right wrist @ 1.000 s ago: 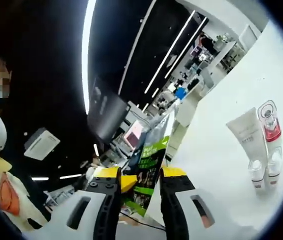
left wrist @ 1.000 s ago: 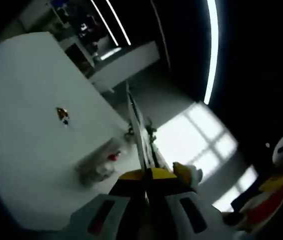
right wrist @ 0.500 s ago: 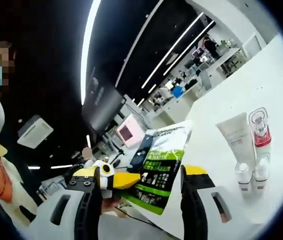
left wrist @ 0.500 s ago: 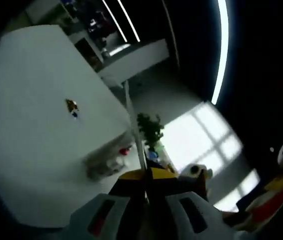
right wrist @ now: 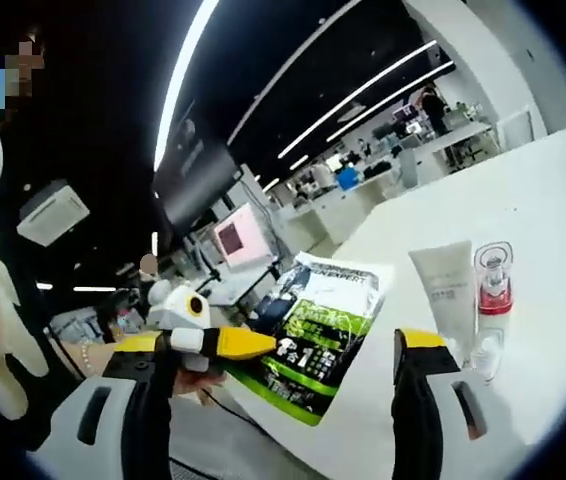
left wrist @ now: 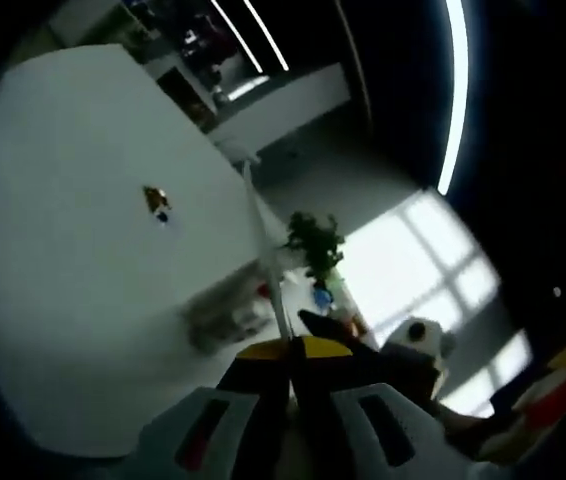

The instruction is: Arrange the skincare products in the storage area until every visible bottle or jar stands upright without overlapping.

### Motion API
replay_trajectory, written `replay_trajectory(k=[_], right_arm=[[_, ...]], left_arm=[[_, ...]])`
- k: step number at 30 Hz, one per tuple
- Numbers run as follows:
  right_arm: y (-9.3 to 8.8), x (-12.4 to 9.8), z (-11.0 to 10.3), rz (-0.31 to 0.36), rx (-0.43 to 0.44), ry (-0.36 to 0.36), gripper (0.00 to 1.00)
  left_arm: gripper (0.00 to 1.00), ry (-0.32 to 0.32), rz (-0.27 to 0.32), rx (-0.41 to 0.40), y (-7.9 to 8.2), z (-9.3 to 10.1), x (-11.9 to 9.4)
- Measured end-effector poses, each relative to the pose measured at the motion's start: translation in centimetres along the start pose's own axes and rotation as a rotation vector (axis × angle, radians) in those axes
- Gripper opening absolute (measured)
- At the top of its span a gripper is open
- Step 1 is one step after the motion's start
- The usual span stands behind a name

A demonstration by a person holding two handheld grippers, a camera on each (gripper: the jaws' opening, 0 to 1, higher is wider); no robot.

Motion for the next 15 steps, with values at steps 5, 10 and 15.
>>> replay_trajectory(k=[5,10,15], right_arm=[[-0.3,-0.4,0.5,-0.023,-0.029,-0.018,0.99],[-0.6,-1.1,1.2,-0.054,-0.063,-0.035,1.00],[-0.8,-1.9,2.0,-0.069,-0.076,-0.062,1.00]], left_arm=[[0.00,0.030,-0.014,0.009,-0.5,-0.5,0.6],[0.00,0.046,-0.032,0.004,-1.1,-1.0,1.1],[0.00,0.065,-0.045,0.000,-1.6,-1.5,1.5]])
Point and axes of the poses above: the point that each gripper's makers call its tool centre point, and the gripper's own axes: x roughly forward along the fingers, z roughly to its right, y roughly out of its top, the point moved 7 cm from there along -x, roughly backward along the fingers, and after that the axes turned 10 degrees about z, right-handed, at the moved point
